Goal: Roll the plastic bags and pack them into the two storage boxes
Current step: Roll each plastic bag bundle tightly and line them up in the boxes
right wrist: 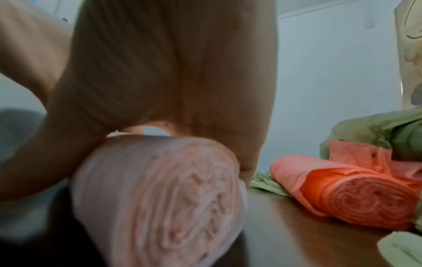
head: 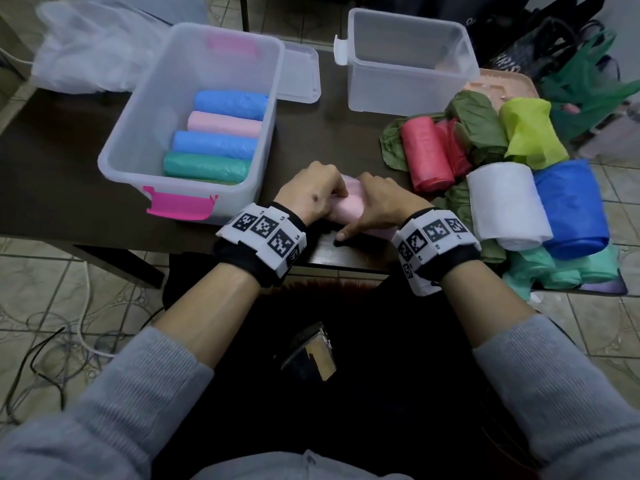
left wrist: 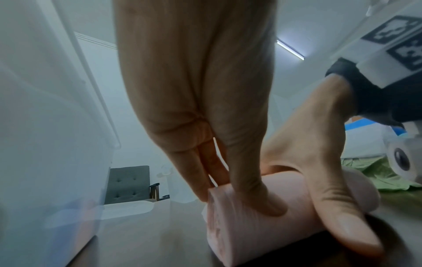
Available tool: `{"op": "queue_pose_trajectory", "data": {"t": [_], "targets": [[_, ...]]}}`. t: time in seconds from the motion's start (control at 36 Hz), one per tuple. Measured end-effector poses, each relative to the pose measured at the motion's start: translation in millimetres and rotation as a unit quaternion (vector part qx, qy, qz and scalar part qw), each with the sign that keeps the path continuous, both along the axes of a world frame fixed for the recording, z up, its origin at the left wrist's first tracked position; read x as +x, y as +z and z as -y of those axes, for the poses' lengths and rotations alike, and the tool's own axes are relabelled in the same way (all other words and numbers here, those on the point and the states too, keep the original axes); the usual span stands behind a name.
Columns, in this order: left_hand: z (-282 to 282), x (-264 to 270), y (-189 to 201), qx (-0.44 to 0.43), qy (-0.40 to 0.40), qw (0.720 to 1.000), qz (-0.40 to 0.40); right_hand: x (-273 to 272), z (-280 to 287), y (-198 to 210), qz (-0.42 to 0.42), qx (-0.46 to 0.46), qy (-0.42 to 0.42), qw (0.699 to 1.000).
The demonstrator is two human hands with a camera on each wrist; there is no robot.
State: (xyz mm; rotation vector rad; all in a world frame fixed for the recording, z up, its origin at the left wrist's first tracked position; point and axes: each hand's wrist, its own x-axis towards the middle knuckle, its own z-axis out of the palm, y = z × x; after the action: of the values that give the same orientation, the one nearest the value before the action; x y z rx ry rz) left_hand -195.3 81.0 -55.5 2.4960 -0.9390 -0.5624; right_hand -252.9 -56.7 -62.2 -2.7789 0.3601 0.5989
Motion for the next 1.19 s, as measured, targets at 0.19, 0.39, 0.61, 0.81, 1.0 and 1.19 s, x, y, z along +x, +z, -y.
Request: {"op": "queue_pose_trajectory", "data": {"t": [0.19,0.39,0.61,0.81,1.0,1.19], "targets": [[2.5,0.2,4.6,0.004,-0.011,1.0,0.014,-22.8,-12.8,-8.7,0.095,-0.039,0.031,0.994],[-0.3,-1.7,10.1,0.015,-0.046,0.999,-0.004,-48.0,-33.2,-22.3,0.17,-0.134,0.027,0.976],[-37.6,-2.2,73.3,-0.186,0.083,0.972,0.116,-30.5,-22.2,-19.1,0.202,0.11,-0.101,0.968],[-126.2,27.7,76.1,-0.227,0.341,0.888,0.208,12.6,-42.3,30.5,0.32,0.252,-0.139,0.903],[-165.2,39.8,44.5,-0.179,0.537,0.822,0.053,54.6,-98.8,84.1,0.388,0.205,0.027,0.898],[-166.9,51.2,26.7,-0.35,0.554,0.753,-0.063,88.1,-149.7,79.5,0.228,0.076,0.178,0.954]]}}
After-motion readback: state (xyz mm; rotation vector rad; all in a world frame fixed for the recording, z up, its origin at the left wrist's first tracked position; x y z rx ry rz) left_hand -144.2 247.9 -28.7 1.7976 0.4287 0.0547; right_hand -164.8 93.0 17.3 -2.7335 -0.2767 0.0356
